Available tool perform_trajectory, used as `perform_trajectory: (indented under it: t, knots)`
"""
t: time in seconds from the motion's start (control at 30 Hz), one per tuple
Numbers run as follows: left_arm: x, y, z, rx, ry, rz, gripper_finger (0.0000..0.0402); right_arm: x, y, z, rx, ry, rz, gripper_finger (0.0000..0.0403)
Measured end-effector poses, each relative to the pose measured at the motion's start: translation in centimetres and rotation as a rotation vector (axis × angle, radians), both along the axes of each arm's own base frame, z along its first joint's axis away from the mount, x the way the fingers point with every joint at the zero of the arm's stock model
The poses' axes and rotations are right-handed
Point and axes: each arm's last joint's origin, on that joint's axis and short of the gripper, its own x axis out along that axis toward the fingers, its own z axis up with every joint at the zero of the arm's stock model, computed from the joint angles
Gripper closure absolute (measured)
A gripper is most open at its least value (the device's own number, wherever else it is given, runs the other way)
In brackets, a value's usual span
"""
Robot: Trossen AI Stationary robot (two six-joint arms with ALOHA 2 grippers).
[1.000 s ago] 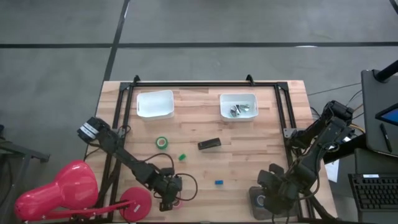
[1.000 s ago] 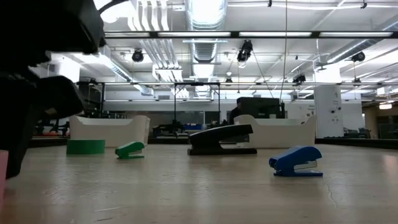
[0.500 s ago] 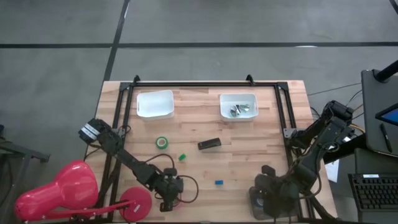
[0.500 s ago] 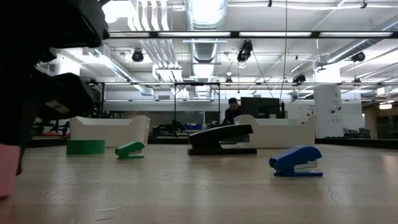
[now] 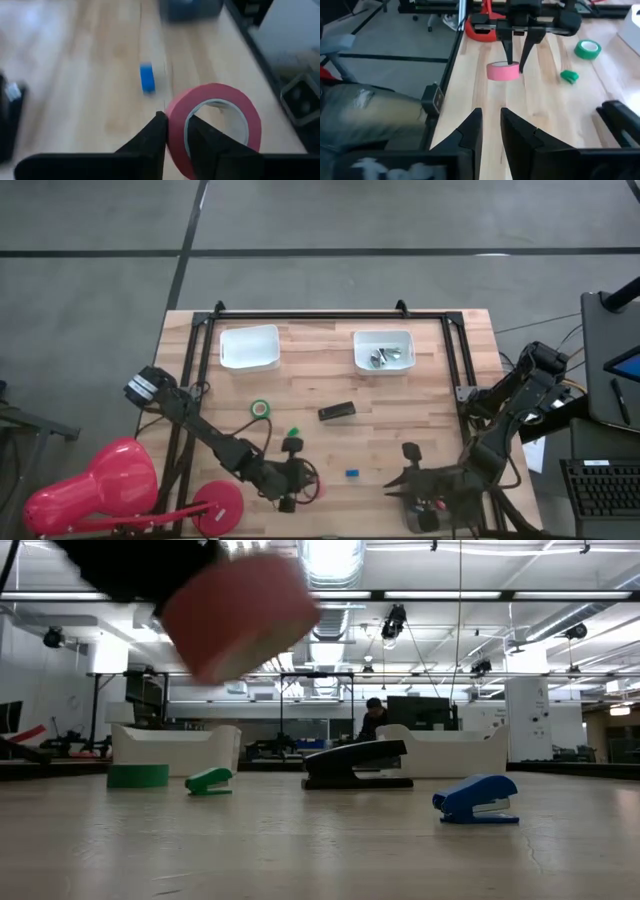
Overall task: Pick and place Stapler, Stapler remover, tape
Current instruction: Put the pink tape into the black bin
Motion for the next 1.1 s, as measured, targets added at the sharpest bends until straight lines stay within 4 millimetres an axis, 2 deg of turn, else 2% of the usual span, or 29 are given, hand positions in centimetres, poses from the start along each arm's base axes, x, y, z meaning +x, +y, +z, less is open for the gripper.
perform_trajectory:
  t: [0.2, 0.37, 0.57, 0.83, 1.1]
  knots:
    - [1.0, 0.2, 2.7, 0.133, -0.231, 0.006, 0.0358, 1.3, -1.0, -1.2, -0.022, -0.065, -0.003, 0.0334]
    - [0.9, 0.4, 5.2, 0.201, -0.382, 0.031, 0.0348, 1.6, -1.2, -2.0, -0.034, -0.125, 0.020, 0.0332]
    - [0.9, 0.7, 7.5, 0.256, -0.544, 0.030, 0.0345, 2.2, -1.9, -2.5, 0.030, -0.185, -0.016, 0.0309]
    - [1.4, 1.6, 8.9, 0.310, -0.650, 0.065, 0.0345, 3.1, -2.6, -1.9, 0.021, -0.341, -0.006, 0.0229]
    - [2.2, 2.7, 10.3, 0.271, -0.724, 0.052, 0.0346, 4.2, -3.5, -0.9, -0.044, -0.452, -0.022, 0.0148]
